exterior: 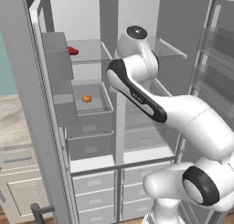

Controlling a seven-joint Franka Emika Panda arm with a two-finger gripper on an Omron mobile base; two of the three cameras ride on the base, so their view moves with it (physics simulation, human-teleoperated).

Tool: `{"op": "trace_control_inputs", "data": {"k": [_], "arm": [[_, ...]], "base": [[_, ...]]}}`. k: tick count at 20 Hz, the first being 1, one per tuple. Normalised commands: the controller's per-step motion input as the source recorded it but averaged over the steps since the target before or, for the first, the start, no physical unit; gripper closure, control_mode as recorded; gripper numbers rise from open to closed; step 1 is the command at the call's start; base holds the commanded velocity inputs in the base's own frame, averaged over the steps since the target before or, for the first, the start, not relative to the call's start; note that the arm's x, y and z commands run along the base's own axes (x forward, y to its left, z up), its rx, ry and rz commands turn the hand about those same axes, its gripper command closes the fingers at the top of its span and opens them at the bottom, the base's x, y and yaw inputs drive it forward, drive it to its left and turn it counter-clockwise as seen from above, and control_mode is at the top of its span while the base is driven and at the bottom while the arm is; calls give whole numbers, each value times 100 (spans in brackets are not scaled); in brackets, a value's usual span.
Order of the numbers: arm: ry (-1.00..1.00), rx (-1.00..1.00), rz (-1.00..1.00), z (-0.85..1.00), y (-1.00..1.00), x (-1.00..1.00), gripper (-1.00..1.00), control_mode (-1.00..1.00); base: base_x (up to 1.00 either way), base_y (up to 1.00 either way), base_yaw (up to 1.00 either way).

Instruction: There's a steak in the fridge that needs to be moved to the freezer for freezing. Pick up the steak from the fridge, place it on any shelf in the freezer, and close the fridge and freezer doors when done.

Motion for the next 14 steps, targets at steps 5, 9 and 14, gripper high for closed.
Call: {"op": "trace_control_inputs", "data": {"k": [5,9,14], "arm": [[-37,43,-14,24,-25,-87,-100,-100],[-3,41,-25,59,-26,-53,-100,-100],[2,40,-39,68,-32,-41,-100,-100]], "base": [[0,0,0],[0,0,0],[0,0,0]]}}
